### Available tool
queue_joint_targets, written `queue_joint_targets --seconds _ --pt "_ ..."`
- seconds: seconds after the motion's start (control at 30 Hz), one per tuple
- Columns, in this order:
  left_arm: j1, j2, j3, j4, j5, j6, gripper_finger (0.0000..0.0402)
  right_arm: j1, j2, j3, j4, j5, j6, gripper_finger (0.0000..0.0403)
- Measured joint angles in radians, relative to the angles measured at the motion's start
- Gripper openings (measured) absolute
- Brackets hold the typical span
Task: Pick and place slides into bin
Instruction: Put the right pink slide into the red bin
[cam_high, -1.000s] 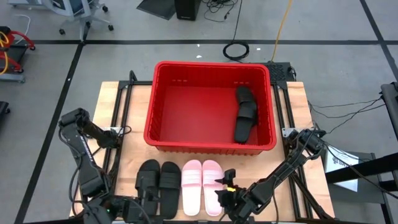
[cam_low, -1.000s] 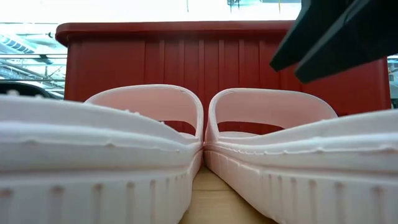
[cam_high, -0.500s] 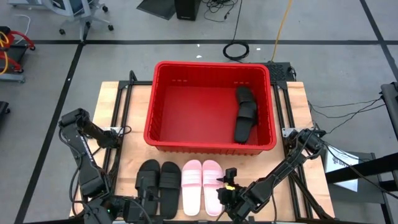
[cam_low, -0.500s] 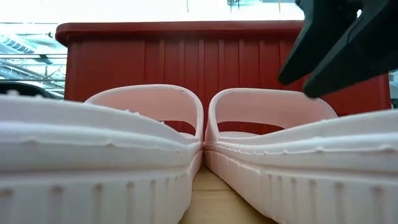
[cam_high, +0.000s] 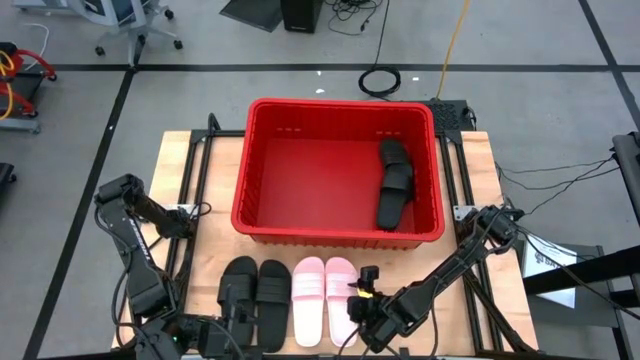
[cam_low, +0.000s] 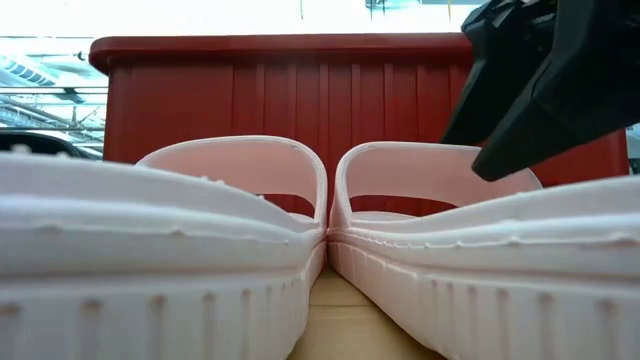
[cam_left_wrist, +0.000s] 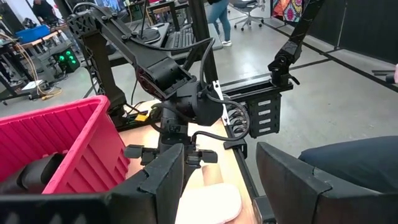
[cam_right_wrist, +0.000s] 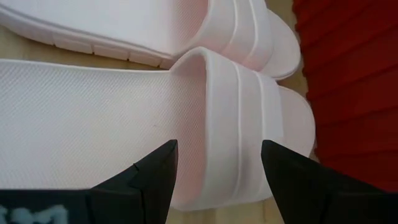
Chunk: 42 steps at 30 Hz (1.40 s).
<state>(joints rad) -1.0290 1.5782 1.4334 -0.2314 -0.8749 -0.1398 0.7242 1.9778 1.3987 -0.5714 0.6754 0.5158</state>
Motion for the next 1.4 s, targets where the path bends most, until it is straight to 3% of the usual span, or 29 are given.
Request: queue_joint_targets --seconds 0.37,0.93,1.2,1.4 --pt "0.0 0.0 0.0 -0.001 0.0 0.001 0.0202 -0.037 0.0 -0.031 0.007 -0.001 0.078 0.0199" --pt "0.0 0.0 0.0 -0.003 0.001 0.002 0.0202 -0.049 0.0 -0.061 0.133 -0.051 0.015 0.0011" --pt "0.0 0.0 0.0 -0.003 0.0 0.004 0.0202 -0.051 -0.004 -0.061 0.134 -0.101 -0.013 0.0007" --pt "0.0 0.0 0.0 -0.006 -0.095 0.031 0.0202 -0.068 -0.041 -0.061 0.134 -0.179 -0.037 0.0006"
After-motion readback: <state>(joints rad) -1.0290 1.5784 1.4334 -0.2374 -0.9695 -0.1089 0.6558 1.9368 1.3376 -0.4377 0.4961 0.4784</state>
